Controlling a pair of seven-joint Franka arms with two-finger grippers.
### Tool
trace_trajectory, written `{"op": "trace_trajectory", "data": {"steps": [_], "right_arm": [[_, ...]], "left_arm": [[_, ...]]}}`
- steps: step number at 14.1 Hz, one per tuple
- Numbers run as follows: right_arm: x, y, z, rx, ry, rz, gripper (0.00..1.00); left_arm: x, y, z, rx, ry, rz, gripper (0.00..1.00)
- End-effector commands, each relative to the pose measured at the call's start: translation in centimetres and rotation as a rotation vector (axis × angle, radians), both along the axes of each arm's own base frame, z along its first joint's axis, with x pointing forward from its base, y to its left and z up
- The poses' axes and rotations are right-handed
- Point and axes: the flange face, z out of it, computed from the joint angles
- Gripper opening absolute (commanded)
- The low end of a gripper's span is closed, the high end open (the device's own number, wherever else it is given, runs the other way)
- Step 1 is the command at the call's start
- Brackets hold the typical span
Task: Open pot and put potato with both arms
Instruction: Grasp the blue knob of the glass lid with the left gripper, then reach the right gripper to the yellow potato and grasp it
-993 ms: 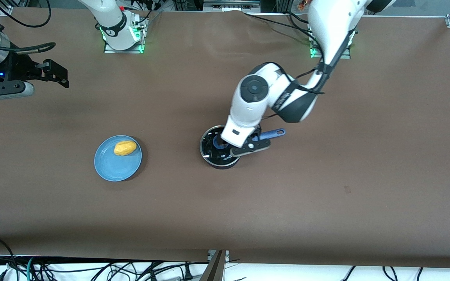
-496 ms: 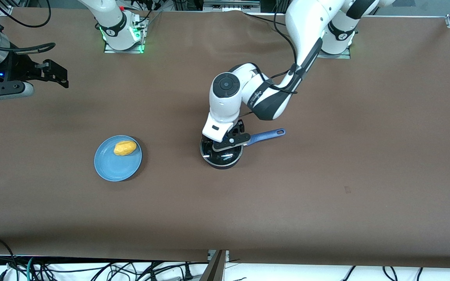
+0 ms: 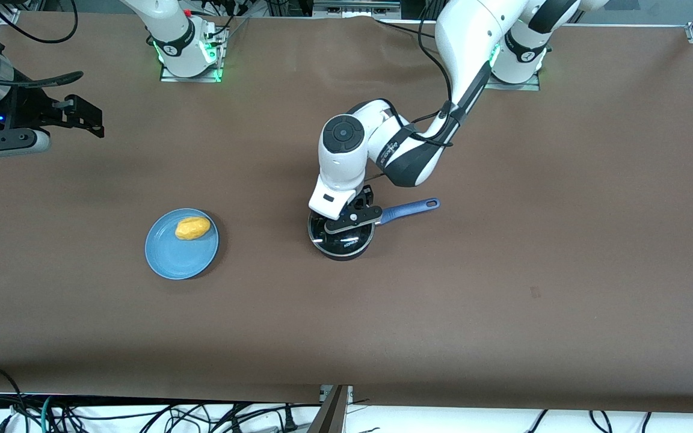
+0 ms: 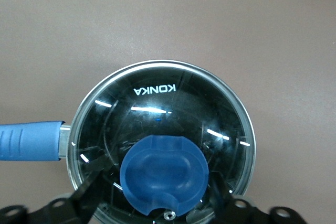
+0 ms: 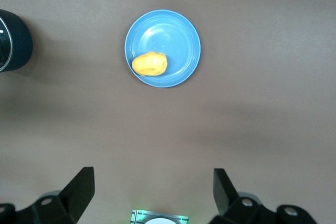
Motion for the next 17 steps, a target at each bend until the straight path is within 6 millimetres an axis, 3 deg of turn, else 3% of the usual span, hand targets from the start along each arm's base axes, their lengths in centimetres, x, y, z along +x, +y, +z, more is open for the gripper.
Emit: {"op": "trace_trajectory", "data": {"steps": [1, 5, 8, 9, 10, 12, 14, 17], "right_arm": [[0.1, 0.1, 0.4, -0.008, -0.004, 0.007, 1.0], [0.8, 0.0, -0.8, 0.008, 0.013, 0.001, 1.0], [2.3, 0.1, -4.1, -0.011, 0.068, 0.011, 1.0], [3.2, 0.1, -6.1, -0.015, 0.097, 0.012, 1.0], [4.3, 0.3, -10.0, -0.02, 0.175, 0.014, 1.0], [4.8, -0.4, -10.6, -0.008, 0.171, 0.003, 1.0], [5.0, 0.4, -11.7, -0.008, 0.157, 0.012, 1.0], [5.2, 1.2, -18.2, -0.004, 0.105, 0.016, 1.0]], "left_arm": [[0.2, -0.4, 0.1, 0.028, -0.019, 0.003, 0.77], [0.2, -0.2, 0.3, 0.037, -0.009, 0.006, 0.77], [0.5, 0.3, 1.2, 0.048, 0.005, 0.014, 0.76], [0.6, 0.4, 1.4, 0.047, 0.006, 0.016, 0.76], [0.6, 0.5, 1.6, 0.046, 0.004, 0.018, 0.72], [0.8, 0.3, 2.2, 0.037, -0.006, 0.018, 0.72], [0.9, 0.3, 2.1, 0.035, -0.006, 0.018, 0.71], [0.9, 0.3, 1.7, 0.037, -0.006, 0.015, 0.72]]}}
